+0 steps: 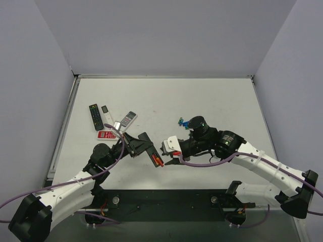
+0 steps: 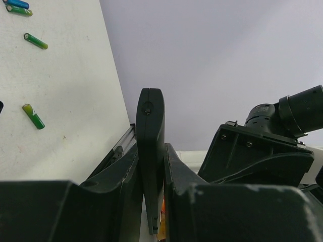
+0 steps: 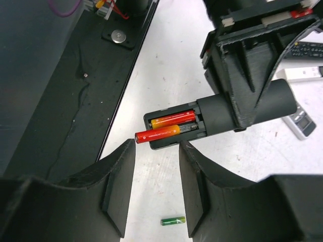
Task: Load the batteries into the remote control
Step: Load the battery into the remote control.
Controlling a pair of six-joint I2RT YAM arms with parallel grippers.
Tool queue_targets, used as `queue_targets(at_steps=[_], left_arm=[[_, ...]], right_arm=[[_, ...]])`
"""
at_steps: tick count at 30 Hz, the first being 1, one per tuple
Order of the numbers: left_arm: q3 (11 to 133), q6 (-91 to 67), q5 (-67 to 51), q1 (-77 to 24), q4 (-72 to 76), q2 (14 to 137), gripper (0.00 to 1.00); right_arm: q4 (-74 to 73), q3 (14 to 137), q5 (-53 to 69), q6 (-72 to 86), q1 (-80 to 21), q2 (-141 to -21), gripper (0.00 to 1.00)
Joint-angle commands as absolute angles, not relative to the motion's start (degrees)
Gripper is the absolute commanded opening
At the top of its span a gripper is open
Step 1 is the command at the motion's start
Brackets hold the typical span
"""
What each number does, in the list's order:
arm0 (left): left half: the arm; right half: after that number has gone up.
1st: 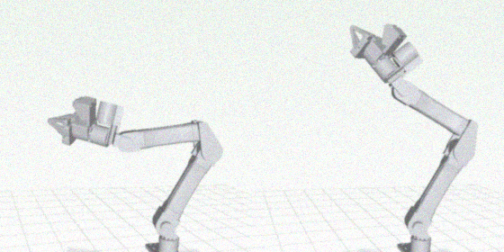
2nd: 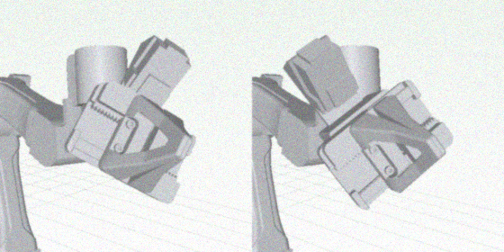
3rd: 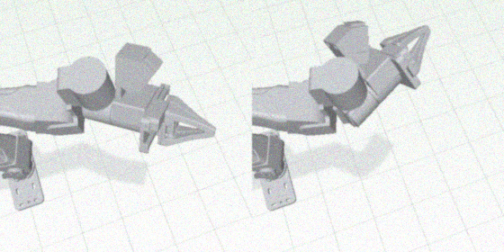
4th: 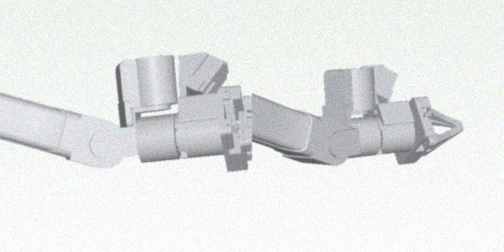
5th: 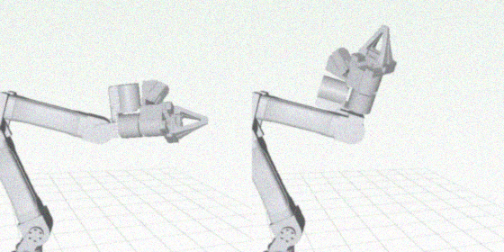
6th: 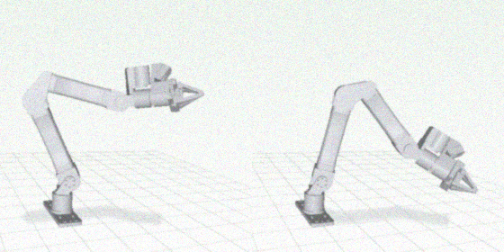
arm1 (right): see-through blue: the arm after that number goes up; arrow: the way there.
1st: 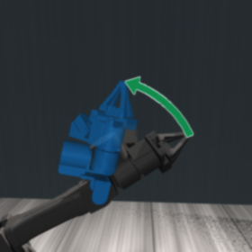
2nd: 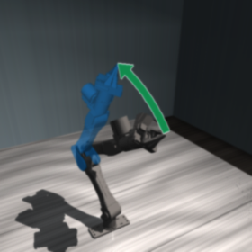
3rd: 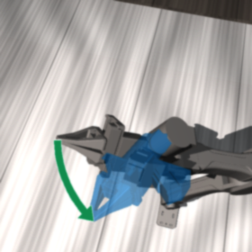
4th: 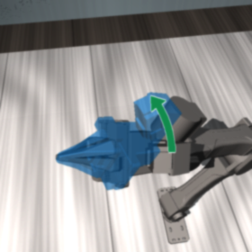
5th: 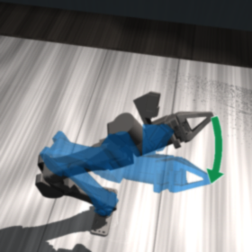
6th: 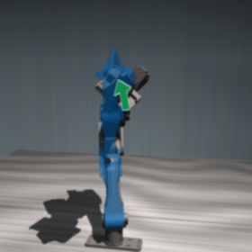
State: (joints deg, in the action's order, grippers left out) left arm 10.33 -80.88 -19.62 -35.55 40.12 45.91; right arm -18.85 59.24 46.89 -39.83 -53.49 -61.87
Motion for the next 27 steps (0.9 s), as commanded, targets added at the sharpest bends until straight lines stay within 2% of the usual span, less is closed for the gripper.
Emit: queue_targets(at_steps=[1,27], left_arm=[[13.80,-81.47,-20.83,-35.68,44.91,46.23,0.00],[13.80,-82.00,-20.66,-35.68,45.00,45.62,0.00]], right_arm=[[-21.53,60.56,50.89,-42.80,-54.58,-63.63,0.35],[-18.28,61.08,41.41,-41.23,-58.62,-68.55,0.33]])
